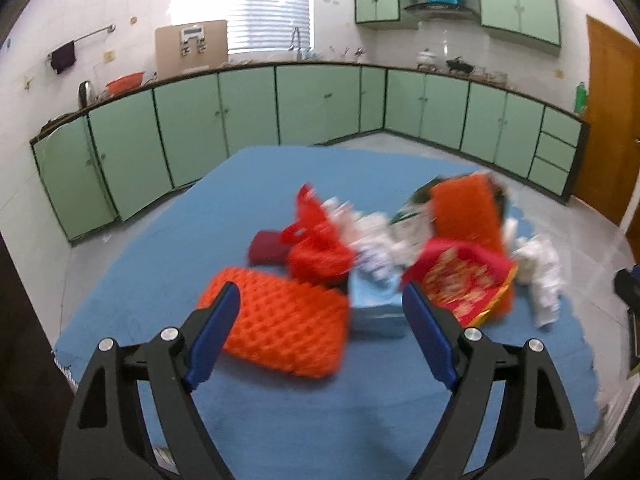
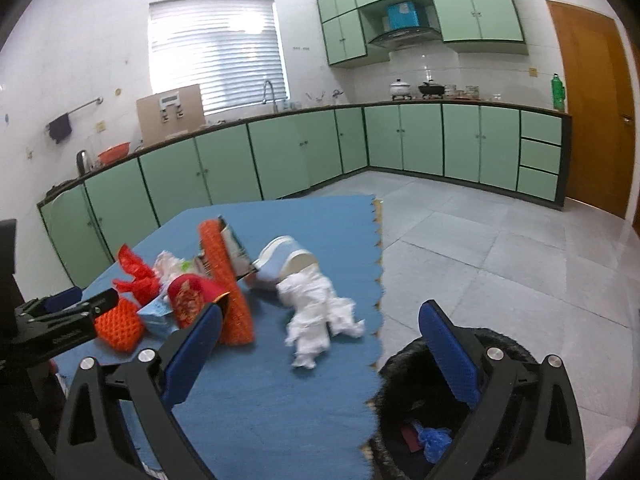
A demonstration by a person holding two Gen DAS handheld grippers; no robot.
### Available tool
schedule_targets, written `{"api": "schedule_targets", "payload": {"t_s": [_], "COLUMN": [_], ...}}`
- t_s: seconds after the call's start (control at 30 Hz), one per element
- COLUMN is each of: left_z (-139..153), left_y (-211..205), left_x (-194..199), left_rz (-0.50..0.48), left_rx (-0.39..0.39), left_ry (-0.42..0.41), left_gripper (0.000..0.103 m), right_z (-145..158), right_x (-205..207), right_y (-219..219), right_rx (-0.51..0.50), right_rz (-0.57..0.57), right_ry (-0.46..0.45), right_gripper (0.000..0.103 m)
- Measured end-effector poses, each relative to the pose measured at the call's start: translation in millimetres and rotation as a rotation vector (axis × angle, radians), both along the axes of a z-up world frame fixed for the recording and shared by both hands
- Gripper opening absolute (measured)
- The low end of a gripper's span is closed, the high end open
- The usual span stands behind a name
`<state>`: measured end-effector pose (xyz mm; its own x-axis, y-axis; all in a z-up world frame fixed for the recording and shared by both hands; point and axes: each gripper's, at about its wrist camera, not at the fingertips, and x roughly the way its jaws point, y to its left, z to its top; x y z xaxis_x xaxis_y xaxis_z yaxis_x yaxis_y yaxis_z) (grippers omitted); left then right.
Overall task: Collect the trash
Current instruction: 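Return the left gripper to the table and grasp the orange foam net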
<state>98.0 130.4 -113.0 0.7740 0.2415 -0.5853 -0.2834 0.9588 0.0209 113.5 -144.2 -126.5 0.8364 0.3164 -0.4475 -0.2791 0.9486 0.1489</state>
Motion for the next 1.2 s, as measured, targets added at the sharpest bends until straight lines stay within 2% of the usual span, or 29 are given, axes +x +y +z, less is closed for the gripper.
{"api": "schedule_targets", "payload": {"t_s": [0.17, 0.43, 0.63, 0.7, 0.73, 0.8, 1.03, 1.13, 1.2], "left_z": [-20.6, -34.4, -40.3, -39.5, -38.6, -36.8, -29.6, -17.0, -8.9], "left_y": [18.9, 29.2, 27.6, 31.7, 34.3, 38.1, 45.8, 48.6, 49.2], "left_x": [11.0, 20.3, 15.7, 13.2, 11.8, 9.5, 6.6, 1.3, -2.5], "left_rz": [0.003, -0.005, 0.009, 0.017, 0.021, 0.022, 0.034, 0.041, 0.043], "left_rx": [-0.036, -0.024, -0.005, -0.021, -0.031, -0.052, -0.107, -0.115, -0.124], "left_ry": [0.062, 0.096, 0.094, 0.081, 0.072, 0.054, 0.017, -0.02, -0.041], "left_gripper": [0.081, 0.081, 0.058, 0.044, 0.041, 0.026, 0.02, 0.019, 0.019], "right_z": [-1.4, -0.1, 1.3, 2.1, 2.3, 3.1, 9.3, 14.2, 16.8], "right_x": [1.5, 4.2, 4.6, 5.0, 5.6, 6.2, 11.8, 17.4, 20.3], "right_y": [14.2, 28.6, 38.2, 39.8, 40.6, 43.4, 55.5, 59.1, 62.0], "right_rx": [-0.005, -0.026, -0.043, -0.042, -0.041, -0.037, -0.032, -0.018, -0.007], "right_rz": [0.012, 0.038, 0.063, 0.068, 0.071, 0.08, 0.128, 0.147, 0.159], "right_ry": [0.006, 0.01, -0.001, -0.003, -0.002, -0.003, -0.019, -0.025, -0.025], "right_gripper": [0.097, 0.097, 0.097, 0.097, 0.097, 0.096, 0.088, 0.081, 0.072]}}
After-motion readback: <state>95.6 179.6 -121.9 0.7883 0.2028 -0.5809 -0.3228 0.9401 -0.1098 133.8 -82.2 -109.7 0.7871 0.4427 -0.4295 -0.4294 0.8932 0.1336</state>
